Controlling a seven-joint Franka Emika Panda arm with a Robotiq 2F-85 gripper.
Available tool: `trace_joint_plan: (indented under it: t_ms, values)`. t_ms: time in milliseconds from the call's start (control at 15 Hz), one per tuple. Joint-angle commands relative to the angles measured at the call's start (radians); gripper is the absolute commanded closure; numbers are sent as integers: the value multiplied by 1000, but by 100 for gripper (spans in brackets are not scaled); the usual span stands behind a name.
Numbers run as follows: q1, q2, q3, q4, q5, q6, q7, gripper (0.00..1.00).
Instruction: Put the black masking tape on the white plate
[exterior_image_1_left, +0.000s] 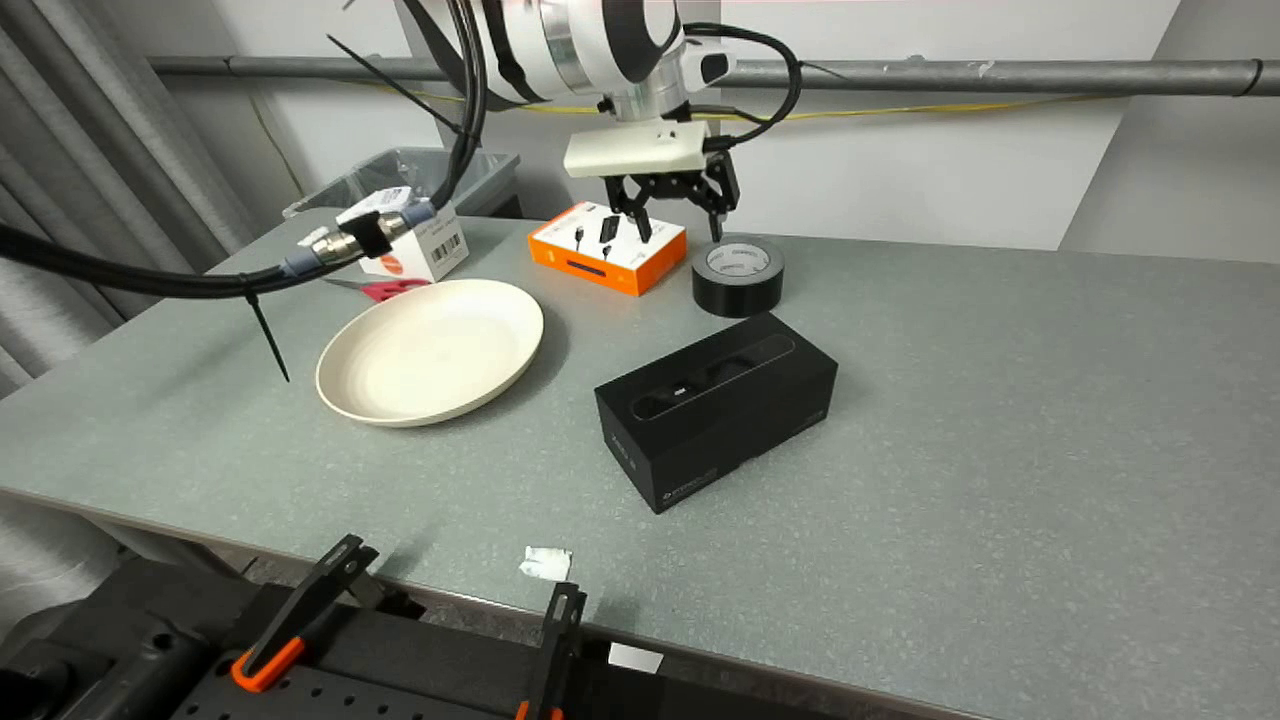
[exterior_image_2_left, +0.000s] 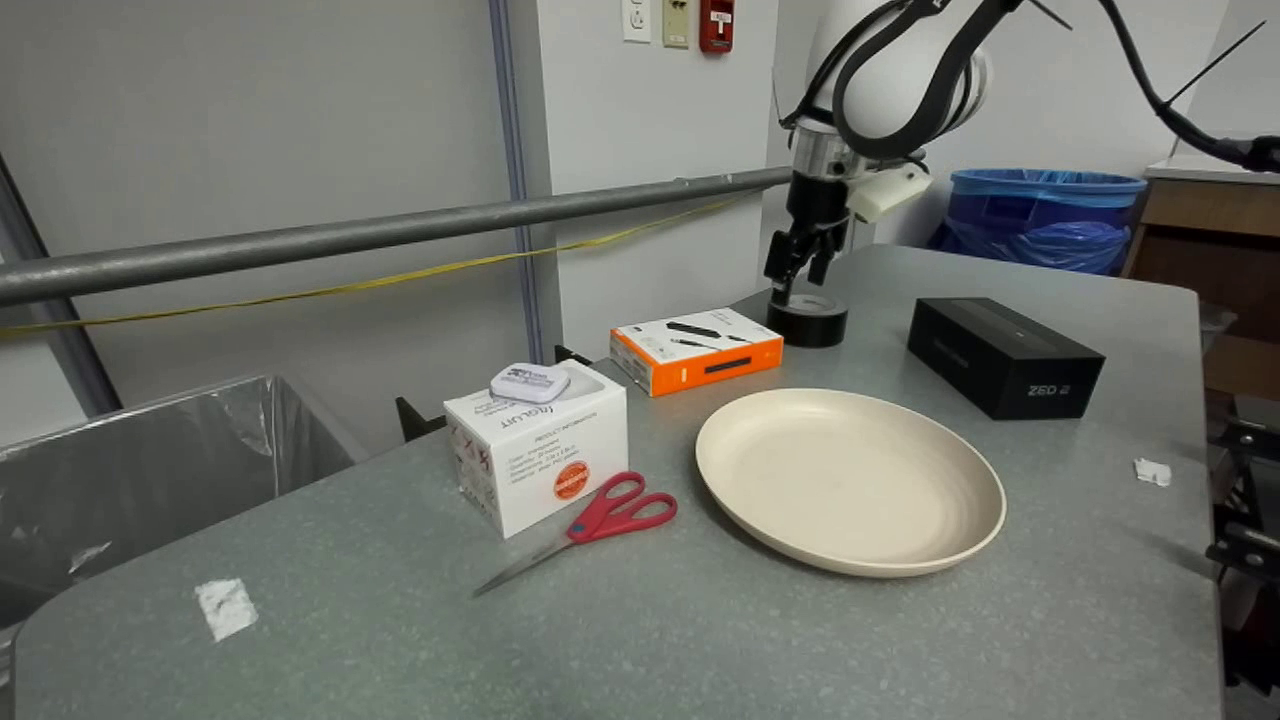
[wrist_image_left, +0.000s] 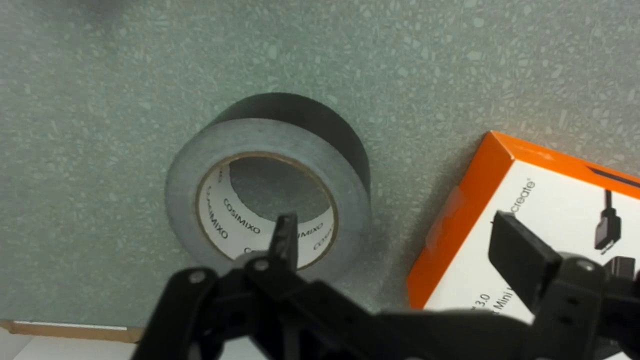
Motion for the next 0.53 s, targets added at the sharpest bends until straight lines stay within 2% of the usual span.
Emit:
trace_joint_plan:
  t_ms: [0, 333, 467]
  values:
    - [0, 94, -6, 104, -2, 3, 19, 0]
    - [-72, 156, 52, 179, 67, -43, -32, 0]
    - [-102, 175, 79, 201, 94, -52, -55, 28]
